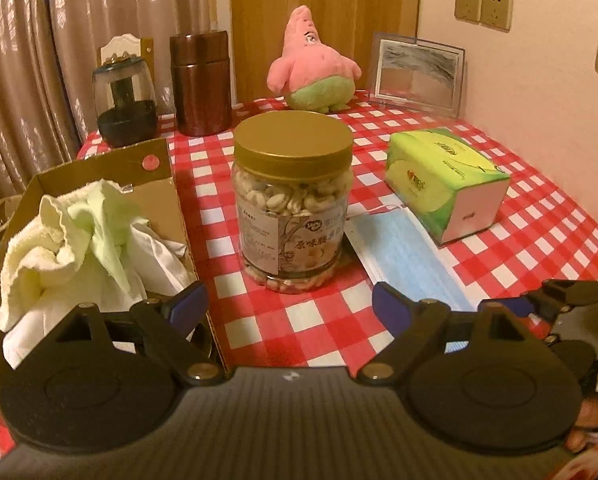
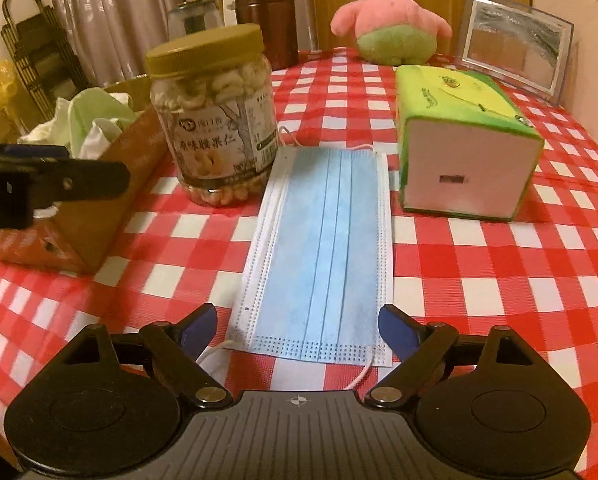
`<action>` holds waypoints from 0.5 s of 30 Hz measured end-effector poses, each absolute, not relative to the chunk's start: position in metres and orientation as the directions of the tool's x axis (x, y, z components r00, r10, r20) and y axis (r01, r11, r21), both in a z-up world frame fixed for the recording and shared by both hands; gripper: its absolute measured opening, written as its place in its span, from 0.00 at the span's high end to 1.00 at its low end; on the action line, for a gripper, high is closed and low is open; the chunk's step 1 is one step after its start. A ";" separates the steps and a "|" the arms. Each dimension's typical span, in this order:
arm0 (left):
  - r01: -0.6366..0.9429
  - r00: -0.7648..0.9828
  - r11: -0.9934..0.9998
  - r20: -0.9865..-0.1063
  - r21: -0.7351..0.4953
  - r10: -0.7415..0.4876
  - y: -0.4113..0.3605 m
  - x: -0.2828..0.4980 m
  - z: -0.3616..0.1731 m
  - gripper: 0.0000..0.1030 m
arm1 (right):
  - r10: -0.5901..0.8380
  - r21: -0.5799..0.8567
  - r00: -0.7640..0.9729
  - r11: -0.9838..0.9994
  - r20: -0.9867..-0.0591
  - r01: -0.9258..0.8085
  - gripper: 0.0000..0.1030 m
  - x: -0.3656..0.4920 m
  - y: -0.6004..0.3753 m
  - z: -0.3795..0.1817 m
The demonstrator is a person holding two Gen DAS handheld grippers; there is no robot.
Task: Organize soft objects
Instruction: 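Move the right tool to the blue mask while the left tool approaches the black hair tie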
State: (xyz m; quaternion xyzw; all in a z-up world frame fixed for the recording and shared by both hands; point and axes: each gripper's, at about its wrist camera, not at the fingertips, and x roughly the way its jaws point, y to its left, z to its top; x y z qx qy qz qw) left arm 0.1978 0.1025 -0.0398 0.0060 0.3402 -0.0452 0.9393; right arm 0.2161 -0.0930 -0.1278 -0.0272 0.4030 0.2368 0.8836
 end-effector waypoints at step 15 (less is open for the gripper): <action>0.106 0.762 0.994 -0.640 -0.027 -0.098 0.096 0.198 -0.041 0.15 | 0.333 0.041 0.622 0.899 -0.708 -0.436 0.40 0.219 -0.088 -0.133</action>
